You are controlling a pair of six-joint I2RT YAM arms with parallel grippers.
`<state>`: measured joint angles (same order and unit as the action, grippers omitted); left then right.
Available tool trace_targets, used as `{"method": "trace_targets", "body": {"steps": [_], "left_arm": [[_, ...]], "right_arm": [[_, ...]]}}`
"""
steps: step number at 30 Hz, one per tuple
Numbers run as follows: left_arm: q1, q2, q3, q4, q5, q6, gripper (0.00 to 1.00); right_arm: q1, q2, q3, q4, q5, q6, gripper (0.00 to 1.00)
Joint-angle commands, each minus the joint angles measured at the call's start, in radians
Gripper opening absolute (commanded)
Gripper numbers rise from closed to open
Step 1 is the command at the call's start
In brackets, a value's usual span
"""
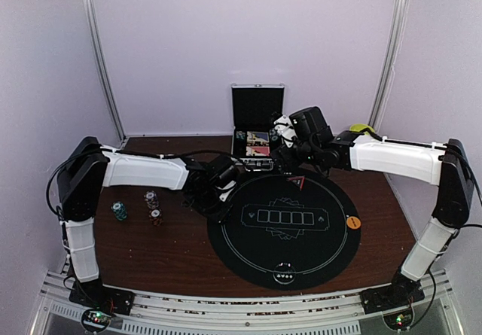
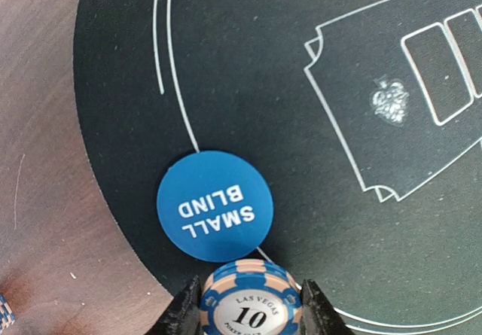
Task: Distribute texas hold em gaming equipment
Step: Place the poker chips pile at the small blind area.
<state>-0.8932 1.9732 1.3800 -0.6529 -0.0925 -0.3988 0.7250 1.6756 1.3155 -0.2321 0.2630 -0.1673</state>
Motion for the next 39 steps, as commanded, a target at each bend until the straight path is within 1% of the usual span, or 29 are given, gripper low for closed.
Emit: {"method": "trace_targets", "body": {"steps": [1,10,13,15,17,24,28,31,34,39], "left_arm": [[-0.004,0.006,-0.026,0.012,-0.029,-0.022,0.19],[-0.012,0.009,-0.057,0.014,-0.030,-0.031,0.20],[-0.015,0.010,-0.060,0.013,-0.026,-0.032,0.25],[-0.015,0.012,-0.064,0.013,-0.028,-0.033,0.34],[-0.015,0.010,-0.068,0.012,-0.030,-0.034,0.46],[-0.016,-0.002,-0.049,0.003,-0.060,-0.037,0.78],[-0.017,0.013,0.015,0.003,-0.074,-0.029,0.89],[-0.017,0.054,0.072,-0.001,-0.069,-0.016,0.92],[-0.017,0.098,0.126,-0.017,-0.088,-0.005,0.92],[-0.015,0.155,0.181,-0.040,-0.158,0.013,0.93]], "right_arm": [[0.000,-0.015,-0.012,0.015,0.006,0.014,1.00],[-0.001,-0.013,-0.012,0.014,0.001,0.013,1.00],[0.000,-0.014,-0.012,0.014,-0.001,0.014,1.00],[-0.001,-0.014,-0.012,0.014,-0.002,0.014,1.00],[-0.001,-0.016,-0.012,0.014,-0.004,0.013,1.00],[-0.001,-0.019,-0.013,0.015,-0.006,0.012,1.00],[0.000,-0.021,-0.015,0.017,-0.008,0.012,1.00],[-0.001,-0.021,-0.015,0.017,-0.008,0.010,1.00],[-0.001,-0.022,-0.016,0.017,-0.011,0.011,1.00],[-0.001,-0.022,-0.018,0.019,-0.014,0.009,1.00]]}}
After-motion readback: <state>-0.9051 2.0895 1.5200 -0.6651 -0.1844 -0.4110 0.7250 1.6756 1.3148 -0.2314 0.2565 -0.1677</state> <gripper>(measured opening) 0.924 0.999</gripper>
